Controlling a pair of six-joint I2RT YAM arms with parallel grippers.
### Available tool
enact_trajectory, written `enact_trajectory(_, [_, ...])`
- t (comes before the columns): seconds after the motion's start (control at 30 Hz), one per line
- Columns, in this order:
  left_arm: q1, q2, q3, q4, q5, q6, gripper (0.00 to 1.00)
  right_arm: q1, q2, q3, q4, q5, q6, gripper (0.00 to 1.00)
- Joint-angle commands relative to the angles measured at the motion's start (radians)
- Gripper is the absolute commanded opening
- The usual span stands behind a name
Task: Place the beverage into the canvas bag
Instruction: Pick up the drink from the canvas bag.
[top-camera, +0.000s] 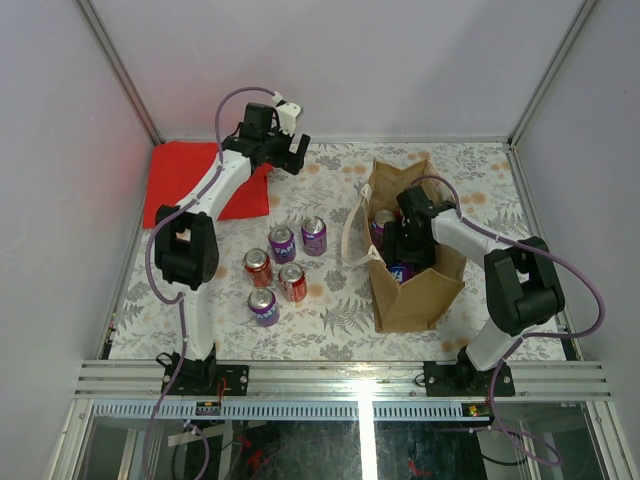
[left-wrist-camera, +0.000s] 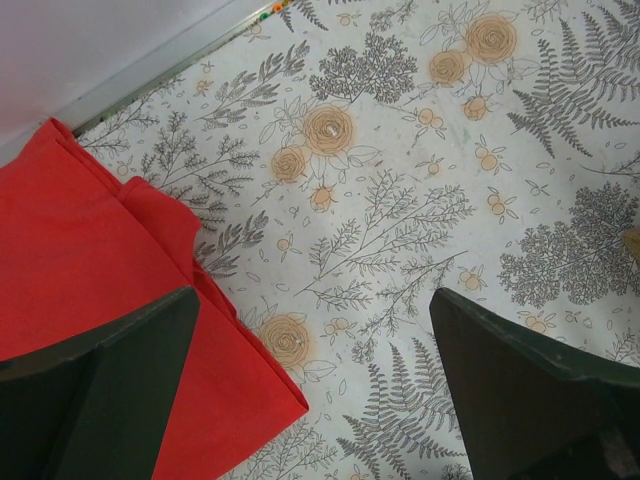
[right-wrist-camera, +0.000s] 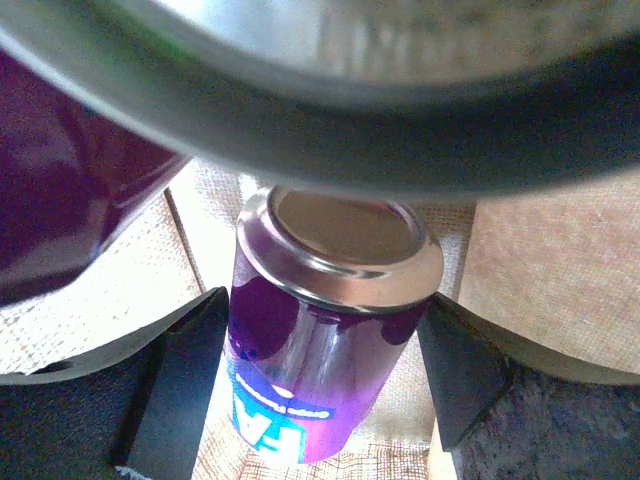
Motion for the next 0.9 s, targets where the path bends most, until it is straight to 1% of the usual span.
enact_trajectory(0.0, [0.005,-0.048,-0.005,0.057,0.016,0.004,0.99,-0.008,-0.005,-0.016,-0.063,0.078,-0.038,0.81])
enact_trajectory(0.2, [0.003,-0.042,-0.001,0.057,0.022,0.006,0.99,-0.008,0.029,-0.016,-0.108,0.097,-0.032,0.80])
enact_trajectory(0.43, [0.004,-0.034,0.003,0.064,0.031,0.020,0.99,-0.008,0.125,0.005,-0.162,0.137,0.006,0.80])
enact_trajectory(0.57, [0.005,-0.031,0.002,0.068,0.032,0.023,0.99,-0.008,0.145,-0.003,-0.181,0.151,0.027,0.80])
enact_trajectory(0.67, [0.006,-0.031,-0.001,0.074,0.033,0.016,0.99,-0.007,0.129,-0.018,-0.169,0.140,0.028,0.80])
enact_trajectory(0.87, [0.005,-0.035,-0.009,0.077,0.040,0.013,0.99,-0.008,0.030,-0.094,-0.067,0.092,0.001,0.80])
